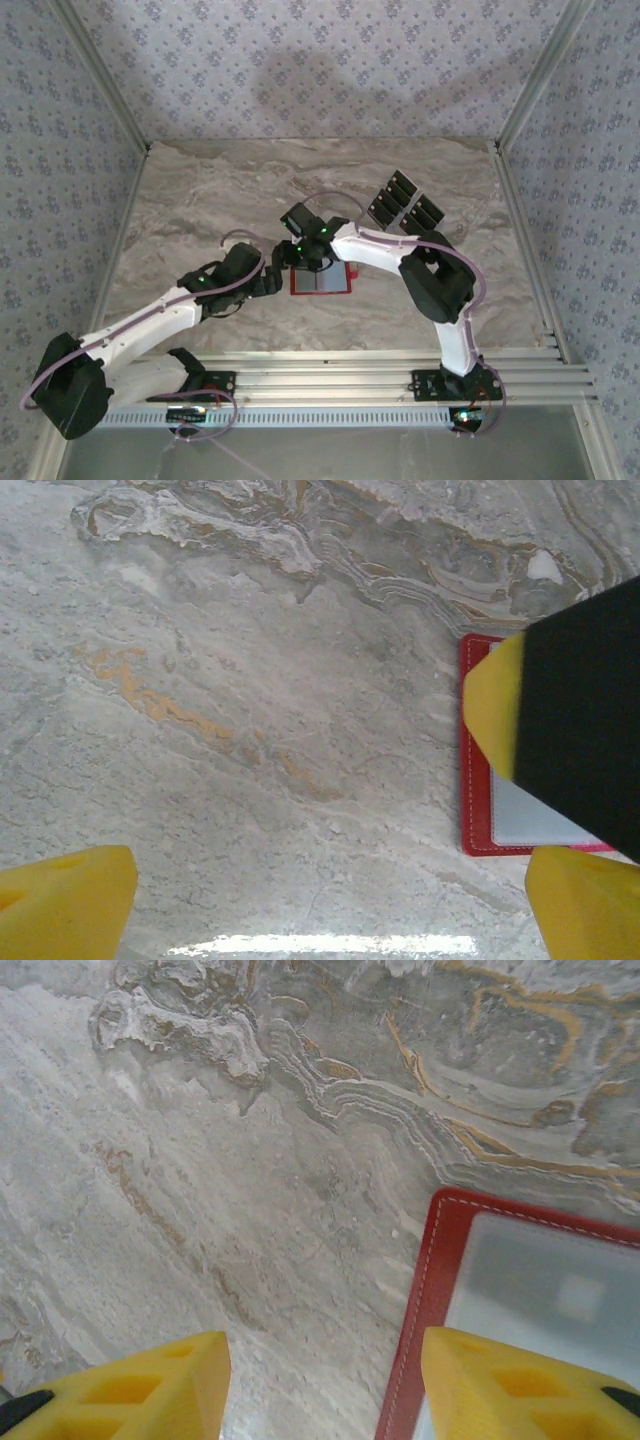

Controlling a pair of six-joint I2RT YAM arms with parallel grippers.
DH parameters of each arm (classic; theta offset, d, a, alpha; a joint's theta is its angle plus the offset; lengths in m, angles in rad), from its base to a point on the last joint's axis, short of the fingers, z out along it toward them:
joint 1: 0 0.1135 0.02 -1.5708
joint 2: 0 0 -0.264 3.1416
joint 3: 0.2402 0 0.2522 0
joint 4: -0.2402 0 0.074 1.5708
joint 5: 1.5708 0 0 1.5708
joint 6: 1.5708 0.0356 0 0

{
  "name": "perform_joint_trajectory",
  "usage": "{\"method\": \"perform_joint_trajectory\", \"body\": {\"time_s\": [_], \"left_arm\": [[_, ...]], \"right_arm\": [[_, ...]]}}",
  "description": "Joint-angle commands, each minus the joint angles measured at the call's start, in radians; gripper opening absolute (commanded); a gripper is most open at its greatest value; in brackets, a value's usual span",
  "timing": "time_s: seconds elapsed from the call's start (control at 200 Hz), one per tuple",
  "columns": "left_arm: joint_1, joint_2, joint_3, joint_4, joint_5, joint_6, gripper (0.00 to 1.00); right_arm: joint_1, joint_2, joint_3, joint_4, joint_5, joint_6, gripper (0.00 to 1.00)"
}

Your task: Put the credit cards into the card holder

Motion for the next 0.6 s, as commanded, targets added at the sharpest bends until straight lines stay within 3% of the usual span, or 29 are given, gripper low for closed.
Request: {"method": "perform_joint_trajectory", "body": {"time_s": [0.0,0.27,0.435,0.595], "left_arm": [[0.013,-0.003,0.02,0.029,-0.027,-0.01,1.0],[0.017,0.078,0.102,0.014,-0.029,-0.016,1.0],[0.028,0.151,0.172,-0.013,-0.022,-0.004,1.0],[0.064,0.22,0.213,0.011,0.023,-0.006,1.0]], "right_arm": [[-0.021,-0.127,0.019,-0.106,-0.036,-0.075,0.55],[-0.252,-0.242,0.019,-0.293,-0.027,-0.276,0.55],[-0.382,-0.217,0.08,-0.381,0.079,-0.414,0.54],[-0.421,-0.155,0.165,-0.441,0.23,-0.524,0.53]]}}
